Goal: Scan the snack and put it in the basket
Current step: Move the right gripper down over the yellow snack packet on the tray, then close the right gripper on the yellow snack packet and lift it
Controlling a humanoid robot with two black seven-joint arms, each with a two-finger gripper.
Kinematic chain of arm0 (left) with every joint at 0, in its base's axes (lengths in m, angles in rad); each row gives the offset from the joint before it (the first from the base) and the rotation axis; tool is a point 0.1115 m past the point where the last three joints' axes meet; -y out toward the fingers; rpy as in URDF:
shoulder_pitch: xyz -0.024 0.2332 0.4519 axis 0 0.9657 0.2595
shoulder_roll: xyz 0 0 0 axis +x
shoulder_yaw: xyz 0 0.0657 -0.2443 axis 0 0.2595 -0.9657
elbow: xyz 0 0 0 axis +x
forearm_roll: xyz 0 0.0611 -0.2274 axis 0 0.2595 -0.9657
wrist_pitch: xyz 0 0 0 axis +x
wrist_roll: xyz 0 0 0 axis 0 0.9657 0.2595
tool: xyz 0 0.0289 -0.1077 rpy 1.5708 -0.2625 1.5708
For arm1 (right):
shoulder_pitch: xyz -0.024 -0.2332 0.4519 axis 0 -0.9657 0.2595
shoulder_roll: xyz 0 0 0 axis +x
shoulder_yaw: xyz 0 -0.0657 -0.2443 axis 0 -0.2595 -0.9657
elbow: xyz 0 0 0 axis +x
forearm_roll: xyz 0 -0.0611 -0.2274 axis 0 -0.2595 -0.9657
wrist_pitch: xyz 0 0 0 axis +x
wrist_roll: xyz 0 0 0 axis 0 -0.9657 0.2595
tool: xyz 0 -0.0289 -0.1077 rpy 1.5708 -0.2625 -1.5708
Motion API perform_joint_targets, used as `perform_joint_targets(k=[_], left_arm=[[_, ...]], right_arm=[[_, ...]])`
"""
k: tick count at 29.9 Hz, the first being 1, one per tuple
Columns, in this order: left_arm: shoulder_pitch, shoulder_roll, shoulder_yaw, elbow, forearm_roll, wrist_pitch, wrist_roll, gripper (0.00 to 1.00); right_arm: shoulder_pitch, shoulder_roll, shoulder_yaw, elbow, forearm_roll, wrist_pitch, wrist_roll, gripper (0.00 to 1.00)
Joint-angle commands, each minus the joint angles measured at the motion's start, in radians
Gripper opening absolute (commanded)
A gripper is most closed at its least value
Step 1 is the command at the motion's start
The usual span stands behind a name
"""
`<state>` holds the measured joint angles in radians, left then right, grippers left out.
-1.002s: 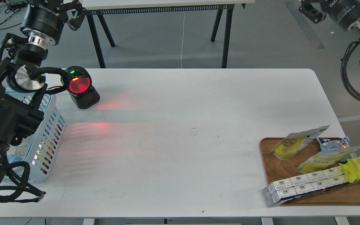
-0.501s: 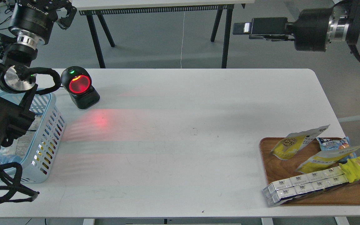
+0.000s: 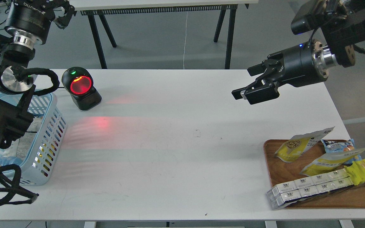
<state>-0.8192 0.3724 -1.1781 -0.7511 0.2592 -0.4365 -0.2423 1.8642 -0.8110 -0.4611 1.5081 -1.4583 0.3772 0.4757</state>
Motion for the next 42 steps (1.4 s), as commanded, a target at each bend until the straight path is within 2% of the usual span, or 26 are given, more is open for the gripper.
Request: perform_joint_targets(k=[1, 9, 16, 23, 31, 37, 42], left_arm=[[0.000, 0.000, 0.000, -0.001, 0.000, -0.001, 0.000, 0.99], [0.003, 0.019, 0.002, -0.001, 0.000, -0.007, 0.000, 0.99], [0.008, 0.031, 0.002, 0.001, 0.000, -0.014, 0.000, 0.99], [0.009, 0.031, 0.003, 0.001, 0.000, -0.014, 0.000, 0.99], [0.012, 0.030, 0.003, 0.004, 0.000, -0.014, 0.000, 0.99], [0.012, 0.029, 0.005, 0.009, 0.002, -0.014, 0.000, 0.99], [0.012, 0.031, 0.005, 0.012, 0.002, -0.014, 0.000, 0.99]], right_arm=[[0.053, 0.015, -0.082, 0.021, -0.108, -0.004, 0.007, 0.94], [0.091, 0.001, -0.175, 0.092, -0.390, -0.014, 0.013, 0.85], [0.110, -0.094, -0.313, 0.185, -0.497, -0.017, 0.013, 0.83], [0.055, -0.123, -0.381, 0.182, -0.638, -0.072, 0.013, 0.83], [-0.043, -0.090, -0.373, 0.020, -0.665, -0.077, 0.013, 0.72], [-0.131, -0.041, -0.334, -0.087, -0.656, -0.123, 0.013, 0.70], [-0.204, -0.019, -0.288, -0.112, -0.649, -0.139, 0.013, 0.59]])
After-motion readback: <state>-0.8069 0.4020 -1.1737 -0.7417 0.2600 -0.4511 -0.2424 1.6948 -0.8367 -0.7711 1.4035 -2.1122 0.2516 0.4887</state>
